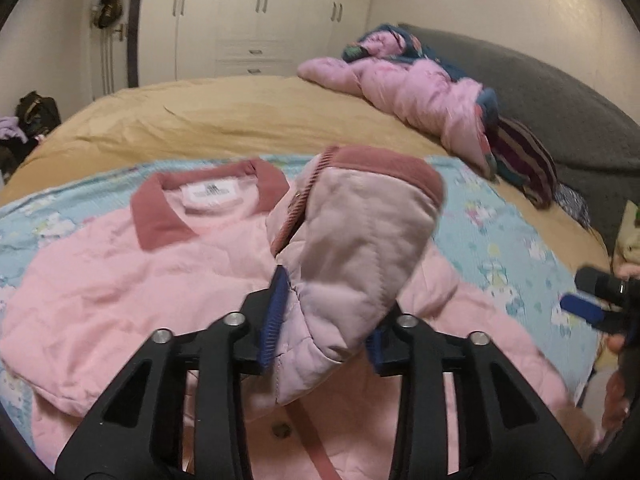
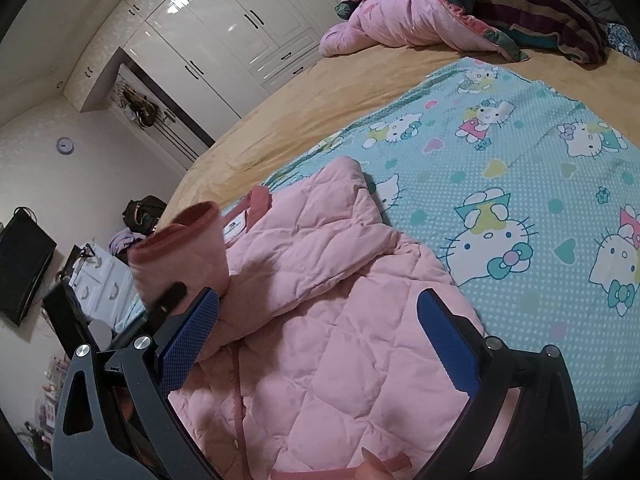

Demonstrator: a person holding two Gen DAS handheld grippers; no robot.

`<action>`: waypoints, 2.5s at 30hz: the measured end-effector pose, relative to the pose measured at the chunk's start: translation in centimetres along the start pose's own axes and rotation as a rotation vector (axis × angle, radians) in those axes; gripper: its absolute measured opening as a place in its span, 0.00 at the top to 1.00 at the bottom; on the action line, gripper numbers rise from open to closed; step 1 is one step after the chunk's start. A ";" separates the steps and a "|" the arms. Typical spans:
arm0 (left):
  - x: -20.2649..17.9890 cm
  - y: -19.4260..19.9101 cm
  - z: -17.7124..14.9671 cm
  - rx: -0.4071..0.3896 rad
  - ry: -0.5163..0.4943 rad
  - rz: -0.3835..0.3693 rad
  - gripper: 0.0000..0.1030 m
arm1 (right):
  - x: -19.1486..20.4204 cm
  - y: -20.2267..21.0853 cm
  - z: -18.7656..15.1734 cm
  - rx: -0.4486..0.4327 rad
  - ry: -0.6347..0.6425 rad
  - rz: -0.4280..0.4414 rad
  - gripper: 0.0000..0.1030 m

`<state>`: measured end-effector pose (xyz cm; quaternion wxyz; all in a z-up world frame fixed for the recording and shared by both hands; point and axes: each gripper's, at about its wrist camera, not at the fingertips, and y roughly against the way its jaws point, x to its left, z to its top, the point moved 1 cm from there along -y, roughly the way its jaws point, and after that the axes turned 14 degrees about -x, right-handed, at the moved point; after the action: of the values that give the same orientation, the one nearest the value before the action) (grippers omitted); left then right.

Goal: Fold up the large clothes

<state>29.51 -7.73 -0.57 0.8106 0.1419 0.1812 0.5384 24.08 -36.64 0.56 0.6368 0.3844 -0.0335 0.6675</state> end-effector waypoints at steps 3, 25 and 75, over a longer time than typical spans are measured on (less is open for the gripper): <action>-0.5 -0.5 -1.3 0.038 -0.020 -0.042 0.52 | 0.0 -0.4 -0.2 0.013 0.001 -0.002 0.04; 4.4 6.4 -2.4 0.108 0.062 -0.102 0.09 | 4.0 -9.8 -1.1 0.207 -0.121 0.168 0.04; 22.8 4.1 0.0 0.045 0.286 0.077 0.66 | 15.0 -15.7 3.0 -0.046 0.504 -0.066 0.88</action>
<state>34.20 14.88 -2.00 0.7519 0.0888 0.3015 0.5796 40.80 -22.91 4.02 0.6551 0.1920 0.1238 0.7201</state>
